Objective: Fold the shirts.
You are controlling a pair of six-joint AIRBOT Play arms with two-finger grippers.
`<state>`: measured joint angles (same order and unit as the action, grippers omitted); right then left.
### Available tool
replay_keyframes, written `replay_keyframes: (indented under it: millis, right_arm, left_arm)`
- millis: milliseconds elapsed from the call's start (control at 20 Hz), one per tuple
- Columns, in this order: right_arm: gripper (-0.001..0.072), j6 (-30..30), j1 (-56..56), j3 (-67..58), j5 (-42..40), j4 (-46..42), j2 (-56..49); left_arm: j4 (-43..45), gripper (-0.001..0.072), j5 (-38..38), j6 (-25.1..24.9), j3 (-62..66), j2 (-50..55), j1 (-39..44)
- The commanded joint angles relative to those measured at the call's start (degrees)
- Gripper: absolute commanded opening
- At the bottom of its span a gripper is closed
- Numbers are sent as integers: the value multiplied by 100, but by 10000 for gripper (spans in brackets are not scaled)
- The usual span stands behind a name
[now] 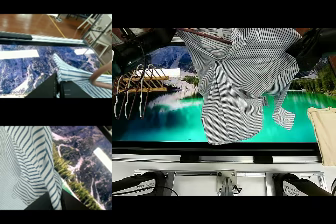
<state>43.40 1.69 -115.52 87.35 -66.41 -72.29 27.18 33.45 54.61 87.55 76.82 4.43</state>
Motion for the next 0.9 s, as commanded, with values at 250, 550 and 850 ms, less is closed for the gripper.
replay_keyframes:
  millis: [250, 550, 850]
  right_arm:
    - [84, -52, -9, -4, 74, -651, -4]
    - [84, 205, -9, 9, 17, -892, -103]
    - [84, 308, -7, 7, -129, -909, -275]
  left_arm:
    - [-15, 53, 1220, -280, 208, -118, -190]
    - [48, 53, 2179, -317, 595, -304, -424]
    - [549, 53, 4068, -267, 649, -308, -940]
